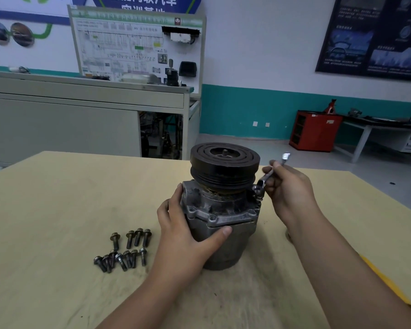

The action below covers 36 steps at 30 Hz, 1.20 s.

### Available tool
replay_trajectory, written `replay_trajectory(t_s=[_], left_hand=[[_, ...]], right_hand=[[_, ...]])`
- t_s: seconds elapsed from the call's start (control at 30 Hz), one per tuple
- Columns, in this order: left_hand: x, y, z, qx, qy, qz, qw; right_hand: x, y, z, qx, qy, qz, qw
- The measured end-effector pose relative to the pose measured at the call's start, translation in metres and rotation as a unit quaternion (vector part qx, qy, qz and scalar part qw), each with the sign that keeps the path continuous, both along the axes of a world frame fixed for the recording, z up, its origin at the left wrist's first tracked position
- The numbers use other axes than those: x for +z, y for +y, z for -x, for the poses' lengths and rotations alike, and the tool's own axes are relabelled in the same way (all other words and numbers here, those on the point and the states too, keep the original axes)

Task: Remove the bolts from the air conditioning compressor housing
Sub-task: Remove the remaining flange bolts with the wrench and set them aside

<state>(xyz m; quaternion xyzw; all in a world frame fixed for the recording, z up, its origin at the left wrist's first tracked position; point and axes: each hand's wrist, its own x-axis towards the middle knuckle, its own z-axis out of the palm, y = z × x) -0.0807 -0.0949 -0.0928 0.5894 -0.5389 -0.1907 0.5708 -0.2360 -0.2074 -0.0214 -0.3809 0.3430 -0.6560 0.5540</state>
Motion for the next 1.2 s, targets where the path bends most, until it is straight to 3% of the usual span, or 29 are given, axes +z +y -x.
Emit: replay_trajectory(t_s=[0.1, 0.17, 0.33, 0.57, 0.97, 1.03, 1.2], left_hand=[[-0.001, 0.000, 0.000, -0.004, 0.002, 0.003, 1.000], [-0.001, 0.000, 0.000, -0.006, 0.005, 0.004, 1.000], [0.000, 0.001, 0.000, -0.006, 0.000, -0.002, 1.000], [0.000, 0.001, 0.000, -0.008, 0.002, -0.007, 1.000], [0.000, 0.000, -0.001, -0.002, -0.004, -0.005, 1.000], [0.000, 0.000, -0.001, -0.002, -0.006, -0.005, 1.000], [0.000, 0.000, -0.001, -0.003, -0.003, -0.005, 1.000]], right_hand=[[0.006, 0.005, 0.006, -0.019, -0.125, 0.024, 0.992], [0.007, 0.014, 0.011, -0.032, -0.117, 0.071, 0.990], [-0.001, 0.045, 0.016, -0.113, 0.056, 0.190, 0.974], [-0.026, 0.072, 0.023, -0.177, 0.274, 0.396, 0.858], [-0.036, 0.079, 0.029, -0.169, 0.446, 0.472, 0.741], [-0.034, 0.082, 0.031, -0.149, 0.447, 0.454, 0.757], [-0.028, 0.088, 0.034, -0.078, 0.369, 0.337, 0.863]])
